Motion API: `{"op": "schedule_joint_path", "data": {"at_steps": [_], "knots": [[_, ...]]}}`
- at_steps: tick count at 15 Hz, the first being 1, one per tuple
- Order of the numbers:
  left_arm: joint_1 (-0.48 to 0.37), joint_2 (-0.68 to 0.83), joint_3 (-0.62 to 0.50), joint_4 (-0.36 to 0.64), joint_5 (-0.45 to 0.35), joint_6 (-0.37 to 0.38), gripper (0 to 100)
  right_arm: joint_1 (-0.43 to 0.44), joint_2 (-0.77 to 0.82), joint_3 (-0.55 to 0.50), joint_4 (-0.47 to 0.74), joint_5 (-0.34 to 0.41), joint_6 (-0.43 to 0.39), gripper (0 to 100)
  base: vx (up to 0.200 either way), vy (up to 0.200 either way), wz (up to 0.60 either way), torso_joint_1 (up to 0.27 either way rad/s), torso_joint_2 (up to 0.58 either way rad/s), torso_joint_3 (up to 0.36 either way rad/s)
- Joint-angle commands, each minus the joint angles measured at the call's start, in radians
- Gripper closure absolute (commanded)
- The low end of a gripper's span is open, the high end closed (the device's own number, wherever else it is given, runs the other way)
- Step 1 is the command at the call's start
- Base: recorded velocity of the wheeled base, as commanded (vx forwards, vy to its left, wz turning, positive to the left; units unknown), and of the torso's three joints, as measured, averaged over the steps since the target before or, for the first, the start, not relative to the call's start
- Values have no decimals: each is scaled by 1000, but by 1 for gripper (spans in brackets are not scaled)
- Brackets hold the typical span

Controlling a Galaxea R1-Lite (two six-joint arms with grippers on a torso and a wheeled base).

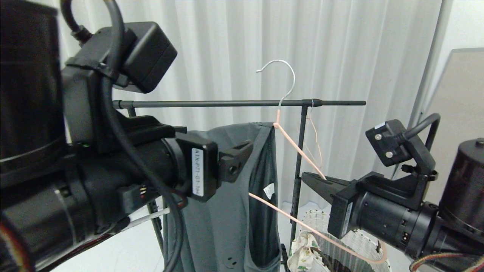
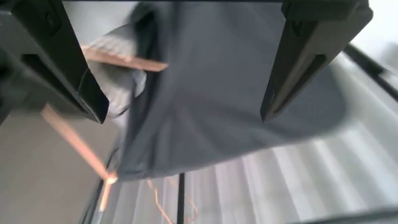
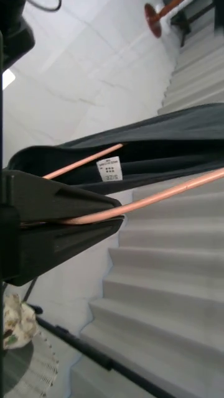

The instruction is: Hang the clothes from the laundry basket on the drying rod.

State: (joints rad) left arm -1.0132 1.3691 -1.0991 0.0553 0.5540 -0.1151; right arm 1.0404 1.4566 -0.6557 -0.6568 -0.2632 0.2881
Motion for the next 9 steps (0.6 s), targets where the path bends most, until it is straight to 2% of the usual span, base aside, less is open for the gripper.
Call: {"op": "schedule_joint_path", "data": {"at_steps": [1, 2, 3, 4, 5, 6, 7, 8, 9], "knots": [[10, -107, 65, 0, -29, 69, 0, -8, -41, 48, -3, 1, -14, 100, 0, 0, 0, 0, 0, 0], [76, -196, 127, 6, -184, 187, 0, -5, -84, 108, -6, 1, -52, 100, 0, 0, 0, 0, 0, 0], [123, -213, 154, 6, -261, 238, 0, -2, -99, 130, -6, 1, -69, 100, 0, 0, 0, 0, 0, 0], [151, -213, 162, 6, -302, 253, 0, 1, -107, 140, -6, 1, -78, 100, 0, 0, 0, 0, 0, 0], [209, -203, 166, 5, -425, 265, 0, 23, -136, 168, -15, 1, -101, 100, 0, 0, 0, 0, 0, 0], [222, -202, 174, 5, -506, 265, 0, 49, -156, 199, -24, 1, -116, 100, 0, 0, 0, 0, 0, 0], [222, -202, 179, 5, -540, 265, 0, 63, -165, 215, -27, 1, -124, 100, 0, 0, 0, 0, 0, 0], [222, -205, 217, 5, -635, 269, 0, 118, -208, 266, -27, -1, -150, 100, 0, 0, 0, 0, 0, 0], [222, -203, 248, 5, -671, 279, 0, 147, -225, 286, -27, -1, -159, 100, 0, 0, 0, 0, 0, 0]]}}
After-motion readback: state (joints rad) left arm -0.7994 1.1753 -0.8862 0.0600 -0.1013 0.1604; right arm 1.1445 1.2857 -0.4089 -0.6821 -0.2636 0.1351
